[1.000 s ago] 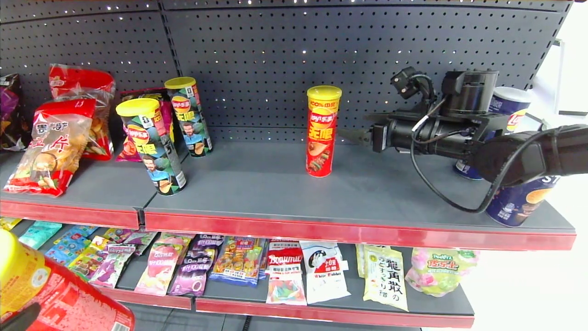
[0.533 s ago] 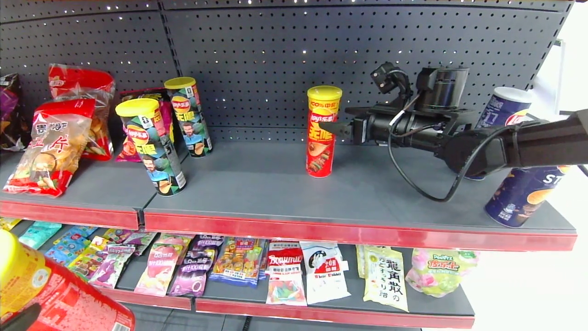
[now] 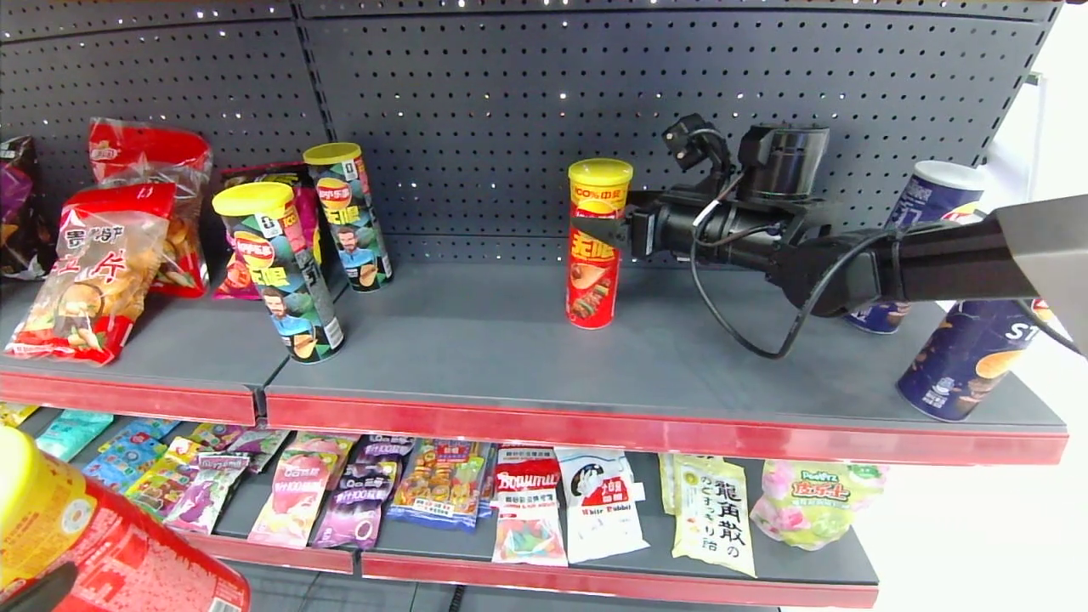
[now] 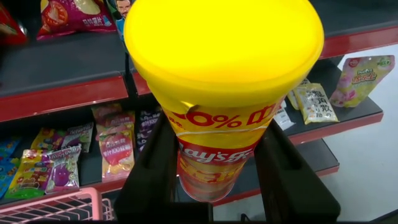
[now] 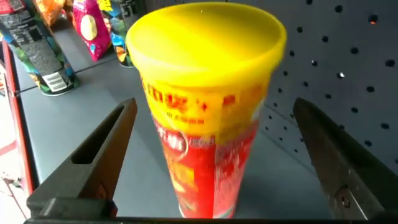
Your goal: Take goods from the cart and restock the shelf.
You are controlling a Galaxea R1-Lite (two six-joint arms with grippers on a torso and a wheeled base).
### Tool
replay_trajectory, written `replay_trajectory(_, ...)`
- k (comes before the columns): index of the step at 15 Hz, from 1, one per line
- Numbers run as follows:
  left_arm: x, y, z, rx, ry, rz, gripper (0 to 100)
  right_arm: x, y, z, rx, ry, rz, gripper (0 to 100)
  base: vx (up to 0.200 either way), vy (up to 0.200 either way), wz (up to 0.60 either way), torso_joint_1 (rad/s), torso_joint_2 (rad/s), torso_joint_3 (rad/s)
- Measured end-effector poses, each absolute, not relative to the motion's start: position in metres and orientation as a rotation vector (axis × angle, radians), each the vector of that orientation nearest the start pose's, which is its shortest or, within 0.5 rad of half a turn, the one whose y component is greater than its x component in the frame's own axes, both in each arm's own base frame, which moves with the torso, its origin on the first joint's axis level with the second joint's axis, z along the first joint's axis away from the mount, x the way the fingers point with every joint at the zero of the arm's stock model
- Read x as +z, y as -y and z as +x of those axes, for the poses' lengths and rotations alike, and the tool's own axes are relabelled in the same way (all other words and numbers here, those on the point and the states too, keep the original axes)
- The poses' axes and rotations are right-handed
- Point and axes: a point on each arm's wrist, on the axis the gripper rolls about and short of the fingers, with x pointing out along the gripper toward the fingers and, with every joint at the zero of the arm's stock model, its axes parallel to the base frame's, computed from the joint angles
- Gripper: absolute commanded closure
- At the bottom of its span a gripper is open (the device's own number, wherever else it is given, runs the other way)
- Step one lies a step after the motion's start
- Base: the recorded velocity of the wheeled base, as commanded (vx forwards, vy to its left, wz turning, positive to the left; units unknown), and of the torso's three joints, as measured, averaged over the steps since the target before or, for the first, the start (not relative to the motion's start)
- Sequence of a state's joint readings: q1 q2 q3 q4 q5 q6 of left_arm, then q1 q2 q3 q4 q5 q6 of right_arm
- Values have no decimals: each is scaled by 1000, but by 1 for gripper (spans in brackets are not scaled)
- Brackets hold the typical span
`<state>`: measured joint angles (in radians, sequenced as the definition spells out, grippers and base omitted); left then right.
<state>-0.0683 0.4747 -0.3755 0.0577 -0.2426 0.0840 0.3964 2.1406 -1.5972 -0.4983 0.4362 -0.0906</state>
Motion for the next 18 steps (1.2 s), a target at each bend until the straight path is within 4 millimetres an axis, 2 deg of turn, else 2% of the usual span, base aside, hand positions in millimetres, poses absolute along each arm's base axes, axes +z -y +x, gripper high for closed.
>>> replay_trajectory(4, 179, 6, 15, -317, -146, 70, 100, 218, -191, 417, 846, -9, -84, 0, 0, 0, 0, 0, 0, 0)
replay_trajectory(5, 178, 6, 15, -316, -147, 69, 100, 217, -192, 418, 848, -14, -84, 100, 0, 0, 0, 0, 0, 0)
replay_trajectory(10, 177, 6, 15, -316, -153, 69, 100, 219, -195, 423, 849, -1, -84, 100, 0, 0, 0, 0, 0, 0)
replay_trajectory(13, 177, 6, 15, -314, -152, 69, 100, 221, -198, 419, 852, -1, -85, 100, 0, 0, 0, 0, 0, 0)
replay_trajectory(15, 177, 6, 15, -315, -151, 69, 100, 227, -199, 404, 862, -23, -88, 100, 0, 0, 0, 0, 0, 0)
replay_trajectory(18, 177, 6, 15, -315, -150, 69, 100, 237, -198, 363, 839, -63, -106, 100, 0, 0, 0, 0, 0, 0)
